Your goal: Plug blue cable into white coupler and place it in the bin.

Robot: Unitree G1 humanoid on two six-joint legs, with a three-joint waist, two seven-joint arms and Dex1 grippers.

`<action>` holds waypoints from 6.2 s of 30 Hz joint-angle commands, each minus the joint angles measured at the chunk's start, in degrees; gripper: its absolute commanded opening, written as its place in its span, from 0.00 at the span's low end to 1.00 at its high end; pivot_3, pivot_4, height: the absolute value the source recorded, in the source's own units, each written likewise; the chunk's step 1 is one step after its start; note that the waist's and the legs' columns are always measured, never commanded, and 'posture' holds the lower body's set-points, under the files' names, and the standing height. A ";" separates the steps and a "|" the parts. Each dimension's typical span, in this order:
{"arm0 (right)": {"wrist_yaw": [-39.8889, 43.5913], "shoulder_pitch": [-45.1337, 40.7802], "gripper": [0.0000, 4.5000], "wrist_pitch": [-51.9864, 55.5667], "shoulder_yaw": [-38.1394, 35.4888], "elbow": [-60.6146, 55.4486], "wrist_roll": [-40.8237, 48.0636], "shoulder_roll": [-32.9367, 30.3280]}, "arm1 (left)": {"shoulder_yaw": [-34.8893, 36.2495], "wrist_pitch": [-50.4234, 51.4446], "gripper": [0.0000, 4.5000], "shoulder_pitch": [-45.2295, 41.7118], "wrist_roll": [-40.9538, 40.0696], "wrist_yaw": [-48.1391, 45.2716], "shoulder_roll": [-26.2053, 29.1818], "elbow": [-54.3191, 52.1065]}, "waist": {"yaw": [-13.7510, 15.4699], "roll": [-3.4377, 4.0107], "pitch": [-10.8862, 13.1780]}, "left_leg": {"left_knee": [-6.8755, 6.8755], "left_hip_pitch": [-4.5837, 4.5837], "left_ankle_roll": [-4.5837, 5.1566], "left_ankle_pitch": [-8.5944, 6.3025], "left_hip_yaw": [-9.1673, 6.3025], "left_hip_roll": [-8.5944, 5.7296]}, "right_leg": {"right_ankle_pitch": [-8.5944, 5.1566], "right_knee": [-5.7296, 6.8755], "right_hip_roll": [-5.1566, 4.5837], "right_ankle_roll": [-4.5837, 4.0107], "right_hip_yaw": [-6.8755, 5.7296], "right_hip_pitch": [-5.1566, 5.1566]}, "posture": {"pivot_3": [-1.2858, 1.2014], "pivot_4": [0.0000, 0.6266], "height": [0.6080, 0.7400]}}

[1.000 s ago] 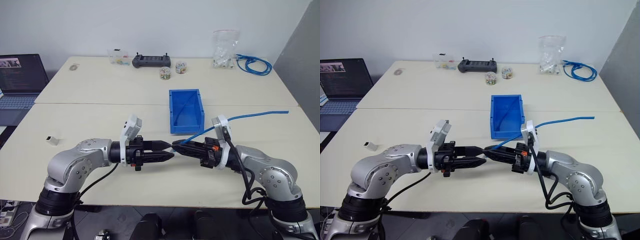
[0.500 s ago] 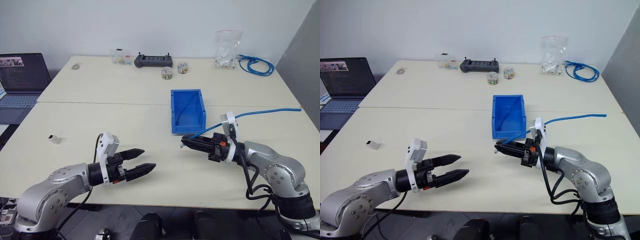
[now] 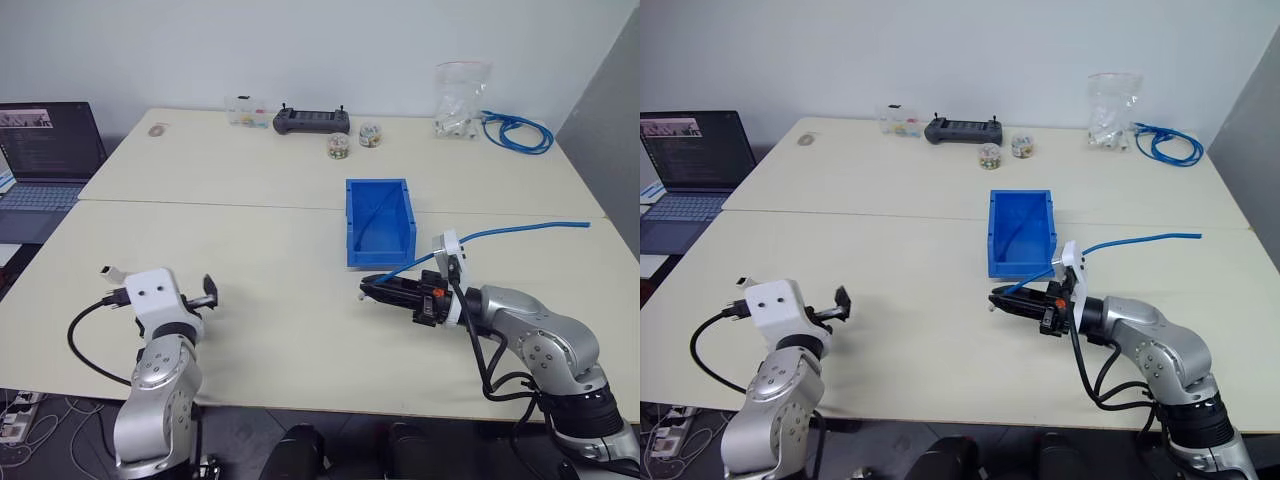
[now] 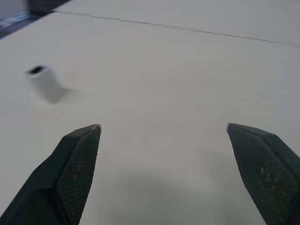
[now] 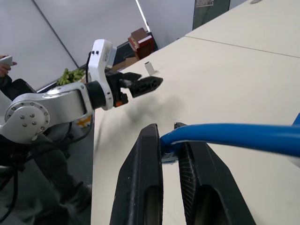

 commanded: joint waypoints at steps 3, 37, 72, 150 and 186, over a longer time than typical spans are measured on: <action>1.21 -1.53 0.04 -1.23 -0.40 -0.17 -0.48 -0.15 | 9.30 2.05 1.00 -8.83 1.54 12.49 -5.55 3.85 | 0.10 -0.16 0.01 | 0.00 0.00 -0.08 0.04 0.01 -0.01 | 0.01 0.00 0.00 0.03 -0.01 0.02 | 0.52 0.24 1.00; -0.11 -0.97 0.04 -0.30 -0.02 -2.87 -0.85 1.66 | 18.31 -11.55 1.00 -38.53 -0.58 14.47 16.29 56.65 | -0.09 -0.74 0.24 | 0.02 0.01 -0.55 0.27 -0.02 -0.04 | 0.23 0.16 -0.01 -0.15 -0.01 -0.08 | 0.52 0.24 1.00; -0.49 -0.32 0.04 -0.09 0.00 -3.57 -1.08 2.10 | 16.55 -14.13 0.20 -35.81 -4.70 14.83 17.54 61.25 | -1.13 -0.84 0.18 | 0.04 -0.06 -0.56 0.28 0.04 -0.06 | 0.26 0.34 -0.04 -0.17 0.08 -0.29 | 0.52 0.24 1.00; 6.77 -2.99 0.04 -17.44 15.88 6.55 -27.85 -2.01 | -51.20 -28.37 0.20 -29.20 8.46 -92.98 27.95 36.08 | -1.53 -0.56 0.09 | 0.04 0.16 -0.23 0.17 -0.05 -0.04 | 0.23 0.27 0.01 -0.20 0.03 0.03 | 0.52 0.24 1.00; 14.20 -8.80 0.04 -16.30 27.60 17.82 -36.86 -1.04 | -50.19 -27.60 0.19 -27.86 9.81 -92.34 27.51 35.49 | -2.70 -0.18 -1.10 | -0.14 0.85 -0.18 0.14 -0.05 -0.03 | 0.01 0.23 0.04 0.04 0.06 0.63 | 0.52 0.24 1.00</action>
